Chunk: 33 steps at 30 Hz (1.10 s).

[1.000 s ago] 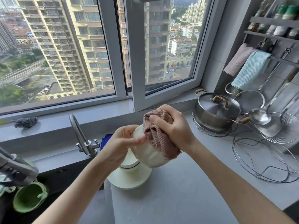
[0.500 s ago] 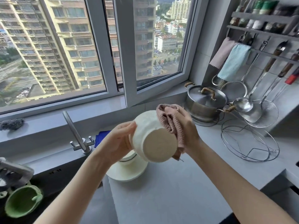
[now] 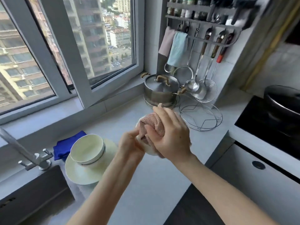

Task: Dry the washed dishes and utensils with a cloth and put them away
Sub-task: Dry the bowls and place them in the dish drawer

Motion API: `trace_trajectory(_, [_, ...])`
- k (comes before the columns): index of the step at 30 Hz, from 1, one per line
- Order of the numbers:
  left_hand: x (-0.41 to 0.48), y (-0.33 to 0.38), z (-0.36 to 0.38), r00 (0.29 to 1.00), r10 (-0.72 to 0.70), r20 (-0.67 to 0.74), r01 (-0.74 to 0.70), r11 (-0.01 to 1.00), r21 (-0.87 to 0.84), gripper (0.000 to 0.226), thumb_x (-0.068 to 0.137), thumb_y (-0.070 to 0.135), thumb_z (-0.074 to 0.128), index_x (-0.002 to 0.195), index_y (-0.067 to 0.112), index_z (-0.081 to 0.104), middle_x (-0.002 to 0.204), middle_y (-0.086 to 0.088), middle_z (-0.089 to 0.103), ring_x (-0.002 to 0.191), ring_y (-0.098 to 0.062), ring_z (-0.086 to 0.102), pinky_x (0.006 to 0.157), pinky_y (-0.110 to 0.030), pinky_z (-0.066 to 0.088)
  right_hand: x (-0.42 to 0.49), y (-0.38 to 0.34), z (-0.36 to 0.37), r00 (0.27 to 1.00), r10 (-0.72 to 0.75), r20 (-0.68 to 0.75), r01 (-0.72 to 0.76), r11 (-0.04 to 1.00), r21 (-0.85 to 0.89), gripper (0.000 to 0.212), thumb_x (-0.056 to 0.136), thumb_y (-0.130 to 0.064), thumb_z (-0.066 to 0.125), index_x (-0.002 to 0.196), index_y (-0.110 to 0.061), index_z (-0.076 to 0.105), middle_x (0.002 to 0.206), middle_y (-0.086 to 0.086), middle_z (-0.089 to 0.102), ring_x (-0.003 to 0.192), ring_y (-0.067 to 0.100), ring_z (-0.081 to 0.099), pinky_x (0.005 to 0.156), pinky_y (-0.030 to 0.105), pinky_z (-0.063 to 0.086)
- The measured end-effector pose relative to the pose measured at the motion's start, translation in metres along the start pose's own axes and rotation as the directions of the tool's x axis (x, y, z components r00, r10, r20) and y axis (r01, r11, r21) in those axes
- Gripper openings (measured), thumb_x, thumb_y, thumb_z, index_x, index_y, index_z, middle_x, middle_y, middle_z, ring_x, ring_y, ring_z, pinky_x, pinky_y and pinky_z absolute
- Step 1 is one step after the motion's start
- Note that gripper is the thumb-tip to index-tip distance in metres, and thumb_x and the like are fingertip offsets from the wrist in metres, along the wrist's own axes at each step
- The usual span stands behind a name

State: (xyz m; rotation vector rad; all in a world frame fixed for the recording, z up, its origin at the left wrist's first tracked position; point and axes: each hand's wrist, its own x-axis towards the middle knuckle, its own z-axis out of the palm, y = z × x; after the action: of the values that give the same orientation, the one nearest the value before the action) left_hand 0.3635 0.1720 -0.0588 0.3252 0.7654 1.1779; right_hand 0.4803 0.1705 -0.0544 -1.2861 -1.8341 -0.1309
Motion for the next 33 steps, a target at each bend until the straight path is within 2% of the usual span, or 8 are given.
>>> trace_trajectory(6, [0.004,-0.06,0.036,0.973,-0.222,-0.062,0.211,0.967,-0.143,0.025,0.091,0.021,0.052,0.084,0.0,0.066,0.076,-0.013,0.071,0.066,-0.028,0.069,0.067,-0.043,0.053,-0.067,0.08,-0.063,0.986,0.164,-0.001,-0.156,0.939,0.308,0.049,0.099,-0.041,0.04,0.136,-0.01,0.042,0.138,0.005,0.052,0.131,0.013,0.046,0.107,0.024,0.037])
trace_trajectory(9, [-0.004,-0.098,0.069,0.951,-0.295,0.09,0.302,0.949,-0.085,0.013,0.073,0.012,0.066,0.073,0.002,0.073,0.078,-0.01,0.072,0.067,-0.027,0.07,0.061,-0.041,0.059,-0.104,0.123,-0.106,0.879,0.465,0.104,-0.461,0.775,0.433,0.037,0.102,-0.043,0.028,0.137,-0.038,0.038,0.133,-0.026,0.048,0.122,-0.018,0.041,0.105,0.018,0.033])
trace_trajectory(12, [-0.01,-0.145,0.105,0.922,-0.33,0.203,0.337,0.941,-0.004,0.018,0.045,0.002,0.075,0.063,0.003,0.072,0.069,-0.009,0.071,0.061,-0.025,0.07,0.053,-0.04,0.057,-0.134,0.164,-0.162,0.757,0.573,0.314,-0.614,0.46,0.641,0.064,0.086,-0.07,0.047,0.141,-0.039,0.037,0.152,-0.01,0.036,0.142,0.01,0.028,0.12,0.041,0.017])
trace_trajectory(16, [-0.017,-0.221,0.148,0.704,-0.456,0.544,0.447,0.88,0.16,0.028,0.092,0.005,0.044,0.108,-0.001,0.067,0.114,-0.013,0.067,0.113,-0.026,0.059,0.103,-0.039,0.038,-0.145,0.189,-0.254,0.612,0.685,0.395,-0.632,0.124,0.765,0.067,0.077,-0.044,0.072,0.134,-0.017,0.05,0.125,0.004,0.064,0.116,0.017,0.061,0.096,0.033,0.049])
trace_trajectory(19, [-0.023,-0.281,0.182,0.63,-0.54,0.558,0.399,0.842,0.363,0.048,0.101,0.006,0.027,0.111,0.022,0.071,0.116,0.003,0.068,0.113,-0.011,0.06,0.103,-0.026,0.039,-0.175,0.205,-0.316,0.641,0.701,0.311,-0.624,0.241,0.743,0.054,0.071,-0.037,0.077,0.12,-0.026,0.059,0.118,0.002,0.066,0.109,0.016,0.064,0.095,0.032,0.05])
trace_trajectory(24, [-0.037,-0.373,0.235,0.548,-0.662,0.511,0.517,0.748,0.415,0.059,0.041,0.012,0.092,0.096,0.002,0.073,0.099,-0.017,0.07,0.086,-0.032,0.069,0.074,-0.042,0.058,-0.217,0.229,-0.403,0.678,0.735,0.02,-0.577,0.514,0.635,0.029,0.073,-0.032,0.073,0.1,-0.029,0.063,0.092,-0.013,0.07,0.089,0.008,0.068,0.078,0.024,0.053])
trace_trajectory(28, [-0.067,-0.435,0.287,0.451,-0.802,0.393,0.448,0.584,0.677,0.037,0.098,0.024,0.04,0.12,0.001,0.059,0.118,-0.019,0.064,0.107,-0.031,0.063,0.088,-0.045,0.053,-0.249,0.244,-0.455,0.767,0.612,-0.192,-0.557,0.784,0.272,0.027,0.078,-0.034,0.074,0.097,-0.033,0.056,0.088,-0.019,0.066,0.08,-0.001,0.063,0.068,0.011,0.046])
trace_trajectory(33, [-0.065,-0.493,0.342,0.277,-0.946,0.167,0.396,0.271,0.877,0.061,0.09,0.058,0.038,0.114,0.007,0.063,0.107,-0.015,0.068,0.091,-0.03,0.068,0.078,-0.044,0.058,-0.298,0.279,-0.494,0.976,0.156,-0.155,-0.197,0.933,-0.302,0.03,0.08,-0.032,0.066,0.102,-0.017,0.051,0.073,-0.001,0.068,0.071,0.009,0.054,0.067,0.008,0.038])
